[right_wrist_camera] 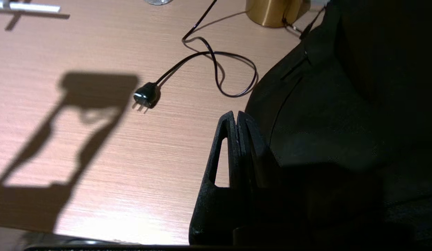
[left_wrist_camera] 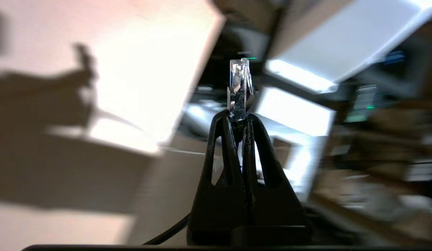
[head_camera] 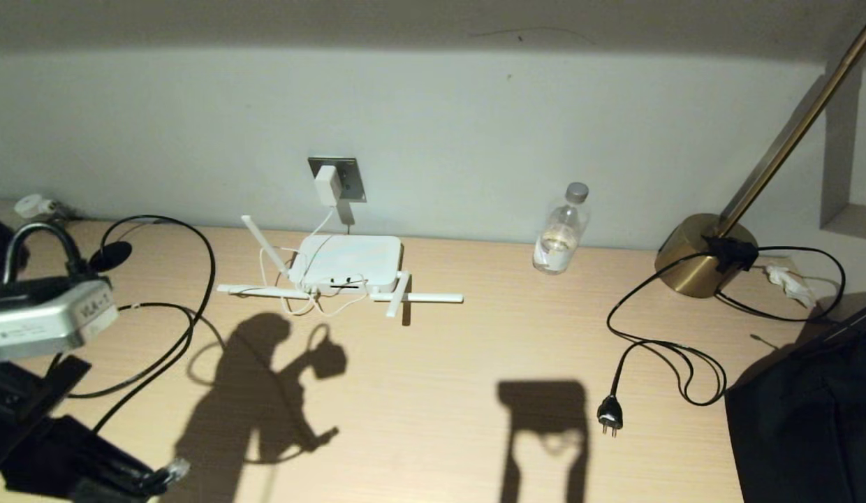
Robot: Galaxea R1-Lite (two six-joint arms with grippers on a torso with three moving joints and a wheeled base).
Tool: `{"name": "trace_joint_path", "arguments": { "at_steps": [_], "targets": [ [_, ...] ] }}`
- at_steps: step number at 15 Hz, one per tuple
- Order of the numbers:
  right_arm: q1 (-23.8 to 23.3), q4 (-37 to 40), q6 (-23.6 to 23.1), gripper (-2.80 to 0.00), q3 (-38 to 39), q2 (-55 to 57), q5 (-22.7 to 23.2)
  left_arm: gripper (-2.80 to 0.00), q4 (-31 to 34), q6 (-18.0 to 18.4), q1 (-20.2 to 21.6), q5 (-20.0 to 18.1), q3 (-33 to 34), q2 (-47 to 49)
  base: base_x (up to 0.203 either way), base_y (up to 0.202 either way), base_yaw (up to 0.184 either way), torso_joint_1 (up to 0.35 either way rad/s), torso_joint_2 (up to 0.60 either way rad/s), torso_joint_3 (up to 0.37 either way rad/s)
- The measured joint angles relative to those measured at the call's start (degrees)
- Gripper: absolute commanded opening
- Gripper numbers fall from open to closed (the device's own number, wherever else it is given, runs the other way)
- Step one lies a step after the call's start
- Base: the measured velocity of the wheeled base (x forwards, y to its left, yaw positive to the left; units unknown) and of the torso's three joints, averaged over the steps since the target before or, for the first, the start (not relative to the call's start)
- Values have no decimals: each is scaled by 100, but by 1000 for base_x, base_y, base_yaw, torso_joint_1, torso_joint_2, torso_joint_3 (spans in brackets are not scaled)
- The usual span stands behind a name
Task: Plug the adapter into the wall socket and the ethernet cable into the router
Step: Hand it to the other hand
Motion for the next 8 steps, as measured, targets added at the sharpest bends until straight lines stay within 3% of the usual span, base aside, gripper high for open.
{"name": "trace_joint_path", "arguments": {
  "at_steps": [4, 8],
  "targets": [
    [-5, 117, -361, -280, -950, 527, 260, -280, -1614, 26, -256, 598, -200, 354, 0, 0, 0, 0, 0, 0],
    [-2, 129, -505, -280, -2838, 2680, 875, -280, -2015, -15, -286, 637, -623, 897, 0, 0, 0, 0, 0, 0]
  ]
}}
